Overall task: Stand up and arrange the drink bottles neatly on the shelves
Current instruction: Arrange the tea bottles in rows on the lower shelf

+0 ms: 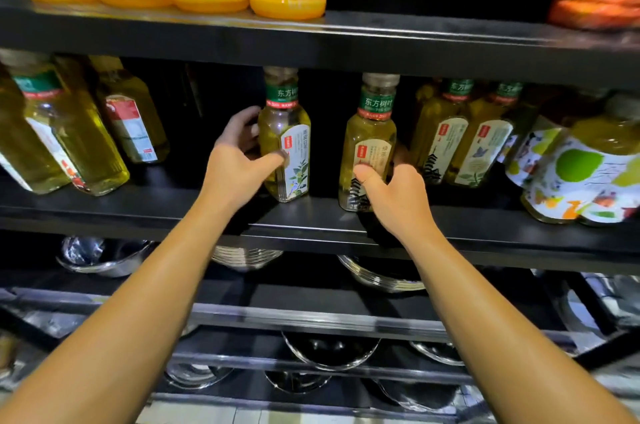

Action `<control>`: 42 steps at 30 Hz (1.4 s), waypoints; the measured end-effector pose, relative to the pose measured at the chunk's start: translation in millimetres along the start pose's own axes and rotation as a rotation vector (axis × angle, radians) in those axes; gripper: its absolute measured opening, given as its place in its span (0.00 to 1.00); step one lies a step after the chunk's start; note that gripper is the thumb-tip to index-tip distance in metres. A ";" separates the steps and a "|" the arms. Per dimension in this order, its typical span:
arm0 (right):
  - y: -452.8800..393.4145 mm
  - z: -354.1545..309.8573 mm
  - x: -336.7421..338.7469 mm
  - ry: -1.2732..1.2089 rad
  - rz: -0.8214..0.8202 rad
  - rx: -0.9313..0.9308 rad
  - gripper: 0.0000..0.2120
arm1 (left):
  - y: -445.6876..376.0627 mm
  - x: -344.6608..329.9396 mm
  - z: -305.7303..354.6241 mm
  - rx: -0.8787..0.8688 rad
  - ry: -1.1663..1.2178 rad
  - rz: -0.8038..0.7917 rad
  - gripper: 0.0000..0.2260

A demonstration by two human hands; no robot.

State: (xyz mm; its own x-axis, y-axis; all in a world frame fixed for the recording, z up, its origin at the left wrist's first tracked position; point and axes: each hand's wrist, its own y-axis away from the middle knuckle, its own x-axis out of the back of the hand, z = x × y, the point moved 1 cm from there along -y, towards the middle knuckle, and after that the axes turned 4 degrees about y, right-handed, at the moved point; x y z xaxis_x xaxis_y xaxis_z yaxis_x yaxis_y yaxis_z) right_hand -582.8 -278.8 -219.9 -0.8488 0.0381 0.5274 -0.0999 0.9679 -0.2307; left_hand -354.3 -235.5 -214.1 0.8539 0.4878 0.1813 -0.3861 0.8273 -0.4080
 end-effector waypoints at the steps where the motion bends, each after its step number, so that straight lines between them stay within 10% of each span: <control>1: 1.6 0.5 2.5 0.004 -0.003 0.007 0.19 | 1.9 -2.9 0.7 -0.002 -0.040 0.002 0.33; 6: 10.0 3.7 18.4 0.037 -0.040 0.025 0.15 | 10.3 -20.0 7.4 0.006 -0.130 0.116 0.35; 20: 21.7 69.3 116.9 -0.021 0.172 0.047 0.14 | 45.7 -146.9 60.4 -0.037 -0.089 -0.260 0.35; 42: -4.5 79.7 128.2 0.152 0.304 -0.086 0.16 | 45.6 -219.5 58.0 -0.015 -0.210 -0.164 0.36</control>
State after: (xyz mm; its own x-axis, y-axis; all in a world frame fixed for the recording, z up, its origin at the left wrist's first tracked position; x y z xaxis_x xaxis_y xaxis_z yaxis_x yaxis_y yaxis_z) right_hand -732.5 -298.0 -216.4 -0.7453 0.3577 0.5626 0.1947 0.9239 -0.3295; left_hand -579.6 -288.8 -220.6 0.8130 0.3957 0.4270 -0.2419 0.8968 -0.3705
